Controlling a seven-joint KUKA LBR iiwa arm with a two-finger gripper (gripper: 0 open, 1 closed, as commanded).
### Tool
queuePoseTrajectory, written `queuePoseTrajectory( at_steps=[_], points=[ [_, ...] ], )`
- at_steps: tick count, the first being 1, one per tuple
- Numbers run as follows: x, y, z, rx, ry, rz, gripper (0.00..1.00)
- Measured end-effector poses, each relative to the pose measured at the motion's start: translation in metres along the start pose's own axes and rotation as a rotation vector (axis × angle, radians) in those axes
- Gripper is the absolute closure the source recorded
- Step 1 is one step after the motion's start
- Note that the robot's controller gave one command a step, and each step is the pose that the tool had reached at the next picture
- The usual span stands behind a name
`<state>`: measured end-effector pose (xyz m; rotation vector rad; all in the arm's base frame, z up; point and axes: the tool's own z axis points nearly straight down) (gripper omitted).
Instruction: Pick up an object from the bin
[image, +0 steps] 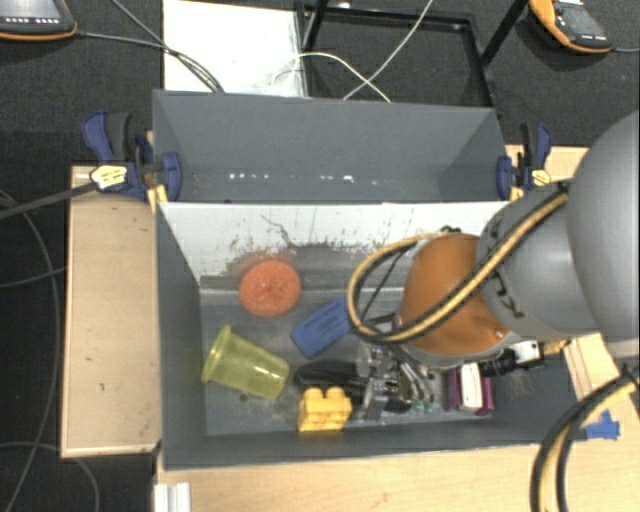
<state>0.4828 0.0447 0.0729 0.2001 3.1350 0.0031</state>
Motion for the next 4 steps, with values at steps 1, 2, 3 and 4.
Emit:
queuePoseTrajectory(
  at_steps=[1, 2, 3, 4],
  points=[
    [0.0, 0.0, 0.0, 0.0, 0.0, -0.001, 1.0],
    [0.002, 0.0, -0.007, 0.0, 0.005, -0.002, 1.0],
    [0.003, 0.0, -0.025, 0.001, 0.01, -0.003, 1.0],
    [0.002, 0.0, -0.052, 0.0, 0.005, -0.005, 1.0]
  ],
)
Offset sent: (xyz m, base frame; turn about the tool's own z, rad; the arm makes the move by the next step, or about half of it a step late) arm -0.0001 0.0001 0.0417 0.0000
